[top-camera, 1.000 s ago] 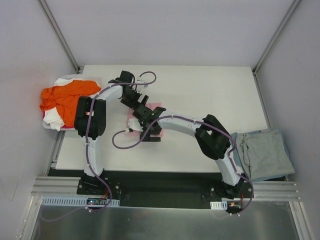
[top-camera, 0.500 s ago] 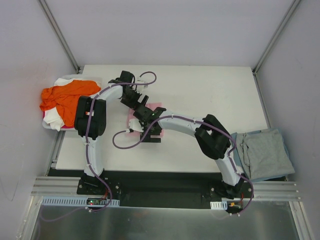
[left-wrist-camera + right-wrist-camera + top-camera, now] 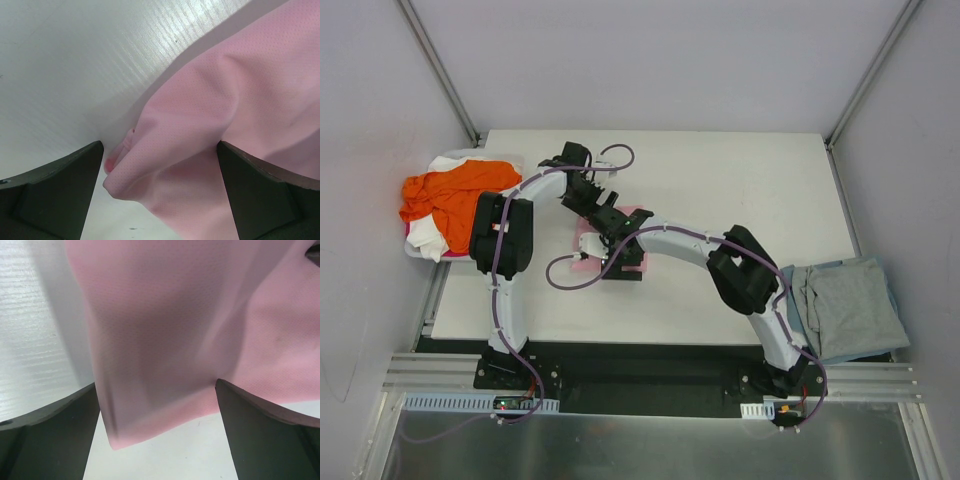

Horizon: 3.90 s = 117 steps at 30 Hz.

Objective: Fold and stack the t-shirts
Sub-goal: Fold the tshirt

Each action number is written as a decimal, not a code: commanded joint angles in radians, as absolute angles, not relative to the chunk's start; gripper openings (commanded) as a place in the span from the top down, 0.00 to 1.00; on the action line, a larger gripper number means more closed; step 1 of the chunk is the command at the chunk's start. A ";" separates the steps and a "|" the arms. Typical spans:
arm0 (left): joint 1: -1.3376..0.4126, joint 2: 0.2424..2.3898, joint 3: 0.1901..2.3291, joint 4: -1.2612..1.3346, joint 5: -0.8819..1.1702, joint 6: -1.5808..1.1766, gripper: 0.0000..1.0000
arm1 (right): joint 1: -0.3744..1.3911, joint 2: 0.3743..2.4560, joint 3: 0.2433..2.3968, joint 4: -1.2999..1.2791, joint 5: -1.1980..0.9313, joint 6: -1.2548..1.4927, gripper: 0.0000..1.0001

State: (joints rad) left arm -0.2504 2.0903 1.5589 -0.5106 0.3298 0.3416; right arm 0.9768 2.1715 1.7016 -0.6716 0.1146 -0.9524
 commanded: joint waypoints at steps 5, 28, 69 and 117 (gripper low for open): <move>-0.265 2.083 1.536 -0.549 0.313 0.356 0.04 | 0.963 2.201 1.733 -0.690 0.057 -0.960 0.08; -0.290 2.071 1.506 -0.551 0.230 0.353 1.00 | 0.962 2.166 1.672 -0.676 0.112 -0.940 0.99; -0.397 1.980 1.761 -0.653 0.259 0.333 1.00 | 0.951 1.806 1.454 -0.859 0.388 -0.836 0.99; -0.607 2.158 2.032 -0.710 0.348 0.288 1.00 | 0.770 1.605 1.281 -1.061 0.531 -0.716 0.99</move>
State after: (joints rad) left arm -0.6048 2.1563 1.9797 -0.6937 0.4000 0.2783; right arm 0.7914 1.6817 1.3128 -0.8619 0.4469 -0.7742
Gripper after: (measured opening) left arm 0.066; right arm 0.042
